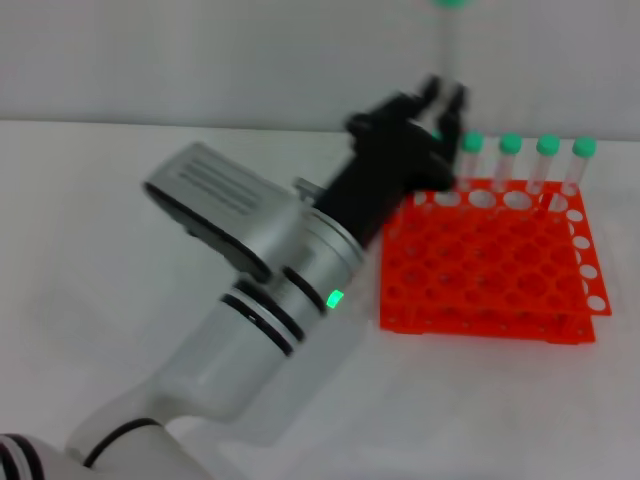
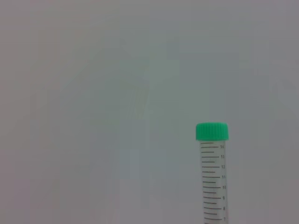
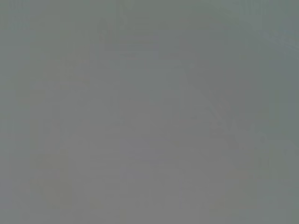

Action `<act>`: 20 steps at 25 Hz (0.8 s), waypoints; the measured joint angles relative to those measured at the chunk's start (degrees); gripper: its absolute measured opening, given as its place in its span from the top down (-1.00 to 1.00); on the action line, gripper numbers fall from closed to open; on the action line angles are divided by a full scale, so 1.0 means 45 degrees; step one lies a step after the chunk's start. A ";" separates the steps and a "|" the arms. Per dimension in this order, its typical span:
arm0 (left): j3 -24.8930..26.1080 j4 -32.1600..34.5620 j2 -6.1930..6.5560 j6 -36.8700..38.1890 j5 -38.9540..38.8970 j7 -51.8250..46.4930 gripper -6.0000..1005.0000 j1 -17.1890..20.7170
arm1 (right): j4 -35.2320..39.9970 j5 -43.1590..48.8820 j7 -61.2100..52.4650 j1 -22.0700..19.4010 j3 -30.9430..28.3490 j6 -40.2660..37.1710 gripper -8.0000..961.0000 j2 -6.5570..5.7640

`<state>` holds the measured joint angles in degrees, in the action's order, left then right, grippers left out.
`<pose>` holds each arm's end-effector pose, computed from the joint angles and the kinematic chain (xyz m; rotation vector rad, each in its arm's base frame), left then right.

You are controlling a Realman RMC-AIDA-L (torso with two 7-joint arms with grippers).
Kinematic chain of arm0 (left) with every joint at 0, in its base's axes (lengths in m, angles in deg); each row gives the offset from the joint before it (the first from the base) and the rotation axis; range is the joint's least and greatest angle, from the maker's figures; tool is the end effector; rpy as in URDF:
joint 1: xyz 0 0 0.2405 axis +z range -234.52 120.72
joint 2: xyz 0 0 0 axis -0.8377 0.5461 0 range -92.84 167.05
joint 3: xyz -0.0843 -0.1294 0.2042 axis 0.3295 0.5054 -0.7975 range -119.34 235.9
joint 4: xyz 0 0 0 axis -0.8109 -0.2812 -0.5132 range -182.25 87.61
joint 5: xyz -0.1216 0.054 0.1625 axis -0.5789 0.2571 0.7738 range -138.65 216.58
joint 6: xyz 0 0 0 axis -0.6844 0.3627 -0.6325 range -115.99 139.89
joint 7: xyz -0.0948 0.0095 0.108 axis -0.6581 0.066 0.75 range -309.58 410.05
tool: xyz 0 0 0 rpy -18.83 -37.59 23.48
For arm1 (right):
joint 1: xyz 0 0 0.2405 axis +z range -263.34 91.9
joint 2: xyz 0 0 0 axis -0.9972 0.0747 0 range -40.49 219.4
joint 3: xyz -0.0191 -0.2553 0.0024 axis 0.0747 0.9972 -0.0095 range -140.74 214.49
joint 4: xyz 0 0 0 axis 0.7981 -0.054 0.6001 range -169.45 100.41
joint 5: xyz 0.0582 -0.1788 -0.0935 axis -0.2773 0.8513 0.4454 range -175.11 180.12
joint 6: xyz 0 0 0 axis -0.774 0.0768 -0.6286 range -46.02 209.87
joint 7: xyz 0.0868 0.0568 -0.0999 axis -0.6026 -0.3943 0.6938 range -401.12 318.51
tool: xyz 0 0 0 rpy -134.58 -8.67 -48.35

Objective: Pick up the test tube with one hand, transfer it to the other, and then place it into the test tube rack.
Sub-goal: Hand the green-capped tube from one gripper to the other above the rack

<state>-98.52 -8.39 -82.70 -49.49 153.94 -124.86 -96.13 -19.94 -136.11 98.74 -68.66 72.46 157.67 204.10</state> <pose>-0.1154 0.3404 -0.1116 -1.9838 -0.3538 -1.1558 0.3877 0.2967 0.1174 -1.3038 0.5855 0.9359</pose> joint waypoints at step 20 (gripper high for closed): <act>-0.1344 0.0352 -0.0152 0.2032 0.0873 0.0456 0.57 -0.1082 | 0.5043 0.8589 -0.7200 0.0753 0.0201 0.5124 -0.59 -0.1674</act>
<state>-104.57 -6.80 -83.38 -40.34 157.87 -122.81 -101.00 2.76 -97.46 66.34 -65.27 73.37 180.73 196.57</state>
